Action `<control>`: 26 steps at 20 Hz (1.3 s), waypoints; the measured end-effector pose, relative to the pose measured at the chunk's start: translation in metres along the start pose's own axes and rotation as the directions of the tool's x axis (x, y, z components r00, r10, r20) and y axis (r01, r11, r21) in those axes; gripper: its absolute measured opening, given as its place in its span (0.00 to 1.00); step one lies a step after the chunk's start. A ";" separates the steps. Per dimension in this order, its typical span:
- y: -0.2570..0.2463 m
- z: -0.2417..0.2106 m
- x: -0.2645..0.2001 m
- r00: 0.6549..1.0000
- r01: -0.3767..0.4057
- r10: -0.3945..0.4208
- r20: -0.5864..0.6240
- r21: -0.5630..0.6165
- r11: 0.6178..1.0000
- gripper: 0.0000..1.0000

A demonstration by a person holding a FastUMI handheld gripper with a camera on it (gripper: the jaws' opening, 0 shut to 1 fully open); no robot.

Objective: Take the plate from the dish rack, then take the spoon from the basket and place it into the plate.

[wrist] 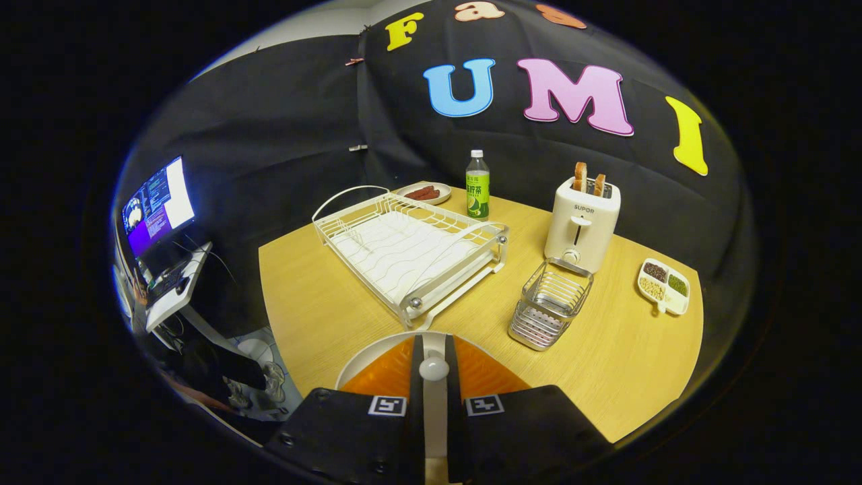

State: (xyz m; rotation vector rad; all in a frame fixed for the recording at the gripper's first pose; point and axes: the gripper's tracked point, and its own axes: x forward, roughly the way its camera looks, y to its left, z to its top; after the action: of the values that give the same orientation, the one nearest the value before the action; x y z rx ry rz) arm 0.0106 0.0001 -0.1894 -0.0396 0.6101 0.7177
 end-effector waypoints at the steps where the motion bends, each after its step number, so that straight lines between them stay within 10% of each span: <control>1: -0.001 -0.003 0.001 1.000 0.000 0.001 -0.016 0.013 1.000 0.20; 7: -0.005 0.015 -0.005 1.000 0.003 -0.005 0.017 0.107 0.994 1.00; 17: -0.054 0.085 -0.065 0.948 0.218 -0.257 0.190 0.205 0.954 0.99; 26: -0.060 0.120 -0.151 0.788 0.453 -0.562 0.252 0.383 0.805 0.99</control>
State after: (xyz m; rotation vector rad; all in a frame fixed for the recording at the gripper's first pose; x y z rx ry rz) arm 0.0208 -0.1083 -0.0192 0.2022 0.3257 0.0779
